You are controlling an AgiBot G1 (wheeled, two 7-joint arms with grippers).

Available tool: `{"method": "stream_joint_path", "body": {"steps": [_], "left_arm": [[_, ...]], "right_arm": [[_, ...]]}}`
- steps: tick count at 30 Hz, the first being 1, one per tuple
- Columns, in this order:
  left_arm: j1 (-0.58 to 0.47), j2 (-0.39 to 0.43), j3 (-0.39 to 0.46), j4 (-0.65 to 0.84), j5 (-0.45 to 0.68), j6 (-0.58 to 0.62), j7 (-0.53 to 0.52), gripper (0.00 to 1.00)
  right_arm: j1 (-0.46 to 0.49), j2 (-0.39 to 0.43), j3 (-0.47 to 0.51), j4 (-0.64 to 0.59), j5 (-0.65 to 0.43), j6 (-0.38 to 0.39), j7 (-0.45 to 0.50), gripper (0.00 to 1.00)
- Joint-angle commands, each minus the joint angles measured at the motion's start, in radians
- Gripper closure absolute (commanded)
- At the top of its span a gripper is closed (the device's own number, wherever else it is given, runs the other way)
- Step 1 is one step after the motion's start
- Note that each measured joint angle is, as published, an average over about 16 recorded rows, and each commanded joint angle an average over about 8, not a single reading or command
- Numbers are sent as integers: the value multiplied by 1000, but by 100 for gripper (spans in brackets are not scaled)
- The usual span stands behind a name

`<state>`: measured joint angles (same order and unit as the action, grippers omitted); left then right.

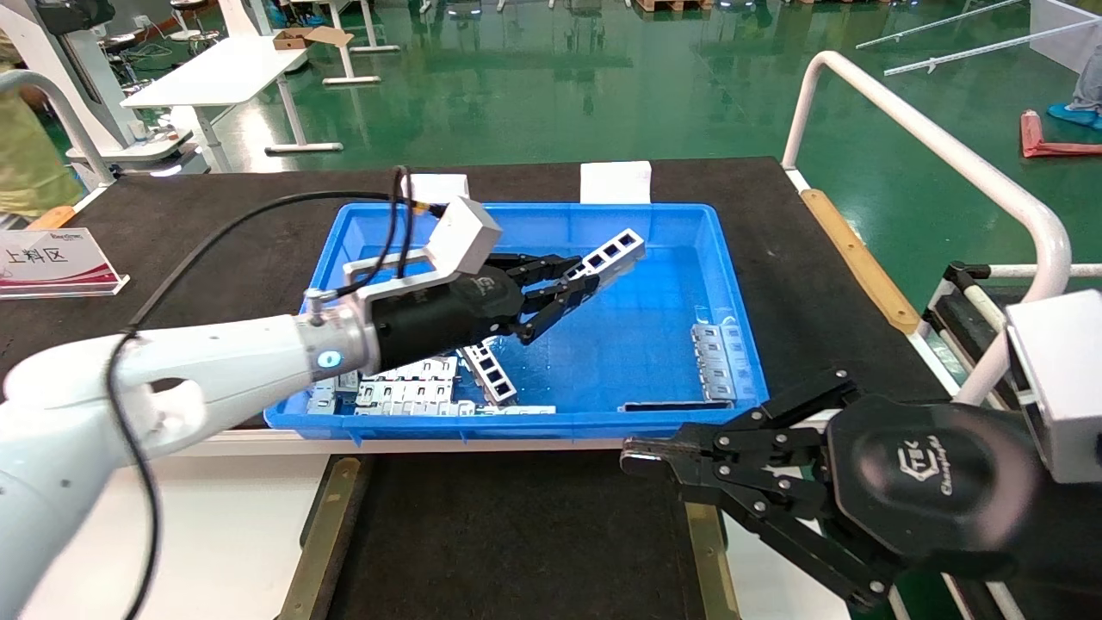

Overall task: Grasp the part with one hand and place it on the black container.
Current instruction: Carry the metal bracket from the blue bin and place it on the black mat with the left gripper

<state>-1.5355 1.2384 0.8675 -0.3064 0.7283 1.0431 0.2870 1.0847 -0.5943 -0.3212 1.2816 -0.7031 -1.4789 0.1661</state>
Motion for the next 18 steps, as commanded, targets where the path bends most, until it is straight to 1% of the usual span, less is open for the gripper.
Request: {"method": "stream_joint_path", "body": {"steps": [1,6,10,14,18], "left_arm": [[-5,-21,-2,-3,-6,61,-2,100],[18,-84,8,-78,-9,167,-42,100],[57,-136,14,-170,-16,212,-89,100],[119,-199,20,-300,-29,220,-147,100],[200,-271,26,-456,-42,181,-215,100]], "right_arm": [[0,0,0,0,0,0,0,100],[0,0,0,0,0,0,0,100],[0,0,0,0,0,0,0,100],[0,0,-1,0,0,0,0,100],[0,0,-1,0,0,0,0,100]]}}
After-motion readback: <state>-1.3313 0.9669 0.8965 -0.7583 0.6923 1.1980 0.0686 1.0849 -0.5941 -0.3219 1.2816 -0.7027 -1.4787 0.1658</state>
